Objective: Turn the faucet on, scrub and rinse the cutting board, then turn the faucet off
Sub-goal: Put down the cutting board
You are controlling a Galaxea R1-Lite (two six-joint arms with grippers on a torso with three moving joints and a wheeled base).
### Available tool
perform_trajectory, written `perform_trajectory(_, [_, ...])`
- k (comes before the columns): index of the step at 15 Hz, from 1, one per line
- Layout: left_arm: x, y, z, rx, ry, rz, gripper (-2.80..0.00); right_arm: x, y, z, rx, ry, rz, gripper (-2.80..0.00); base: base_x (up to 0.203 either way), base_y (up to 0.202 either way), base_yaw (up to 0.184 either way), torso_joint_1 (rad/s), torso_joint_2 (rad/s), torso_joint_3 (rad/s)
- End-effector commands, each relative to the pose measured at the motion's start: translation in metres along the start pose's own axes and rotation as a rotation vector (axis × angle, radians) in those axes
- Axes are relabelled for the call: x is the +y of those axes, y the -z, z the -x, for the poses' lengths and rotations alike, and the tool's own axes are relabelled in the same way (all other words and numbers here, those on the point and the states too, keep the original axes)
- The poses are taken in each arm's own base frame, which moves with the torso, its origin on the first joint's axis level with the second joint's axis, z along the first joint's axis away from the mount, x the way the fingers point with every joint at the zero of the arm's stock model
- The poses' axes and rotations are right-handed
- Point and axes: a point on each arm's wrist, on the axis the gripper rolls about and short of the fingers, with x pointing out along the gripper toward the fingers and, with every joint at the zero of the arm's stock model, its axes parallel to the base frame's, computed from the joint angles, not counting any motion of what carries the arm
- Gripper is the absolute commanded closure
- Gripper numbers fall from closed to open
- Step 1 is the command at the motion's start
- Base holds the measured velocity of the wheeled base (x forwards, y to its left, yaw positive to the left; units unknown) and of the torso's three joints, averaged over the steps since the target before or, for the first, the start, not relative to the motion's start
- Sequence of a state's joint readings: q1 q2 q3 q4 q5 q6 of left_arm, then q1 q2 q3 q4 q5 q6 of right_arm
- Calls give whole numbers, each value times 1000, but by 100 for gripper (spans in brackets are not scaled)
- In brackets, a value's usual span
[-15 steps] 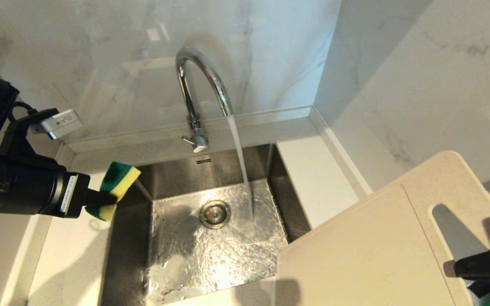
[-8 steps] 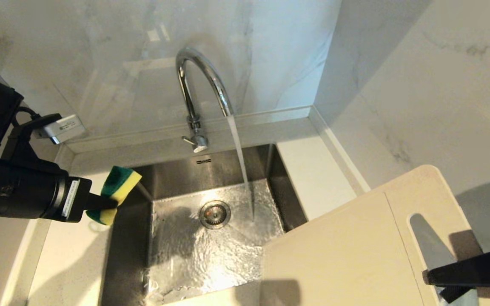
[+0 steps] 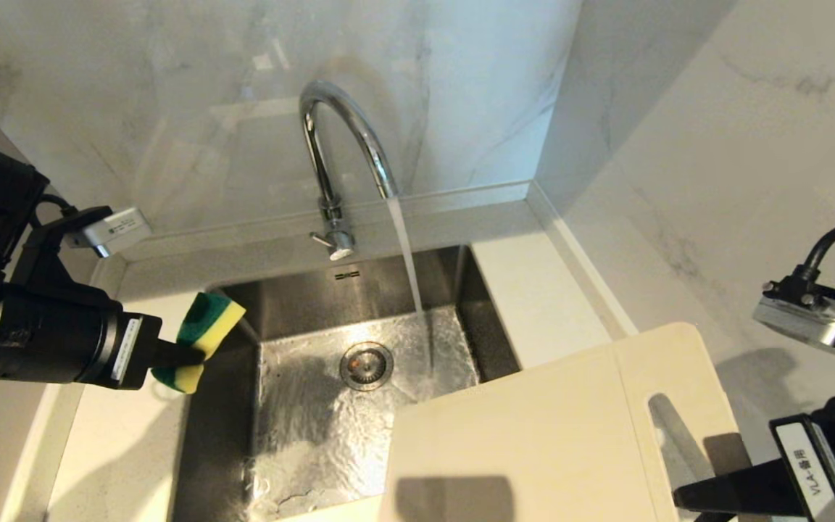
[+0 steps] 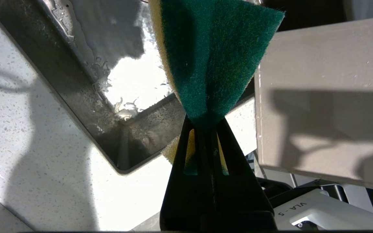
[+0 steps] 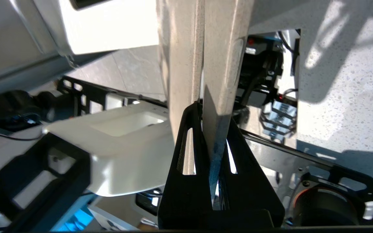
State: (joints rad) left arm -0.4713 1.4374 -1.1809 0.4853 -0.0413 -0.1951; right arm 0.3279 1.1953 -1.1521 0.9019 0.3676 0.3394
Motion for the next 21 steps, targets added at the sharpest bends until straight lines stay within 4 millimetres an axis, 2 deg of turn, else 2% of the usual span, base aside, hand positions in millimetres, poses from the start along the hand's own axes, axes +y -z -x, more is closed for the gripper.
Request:
perform_trajectory(1, [0, 1, 0, 5, -1, 2, 0, -6, 5, -10, 55, 17, 30, 0, 0, 0, 0, 0, 0, 0])
perform_trajectory(5, [0, 7, -2, 24, 0, -2, 0, -12, 7, -23, 77, 18, 95, 0, 0, 0, 0, 0, 0, 0])
perform_trajectory(11, [0, 7, -2, 13, 3, -3, 0, -19, -11, -52, 91, 73, 136, 0, 0, 0, 0, 0, 0, 0])
perform_trajectory(14, [0, 8, -3, 16, 2, -3, 0, -22, -25, -69, -4, 116, 159, 0, 0, 0, 0, 0, 0, 0])
perform_trajectory(17, [1, 9, -4, 18, 1, -2, 0, -36, -33, -93, -134, 231, 167, 0, 0, 0, 0, 0, 0, 0])
perform_trajectory(21, [0, 9, -5, 23, 1, -7, 0, -55, -37, -97, -184, 297, 117, 0, 0, 0, 0, 0, 0, 0])
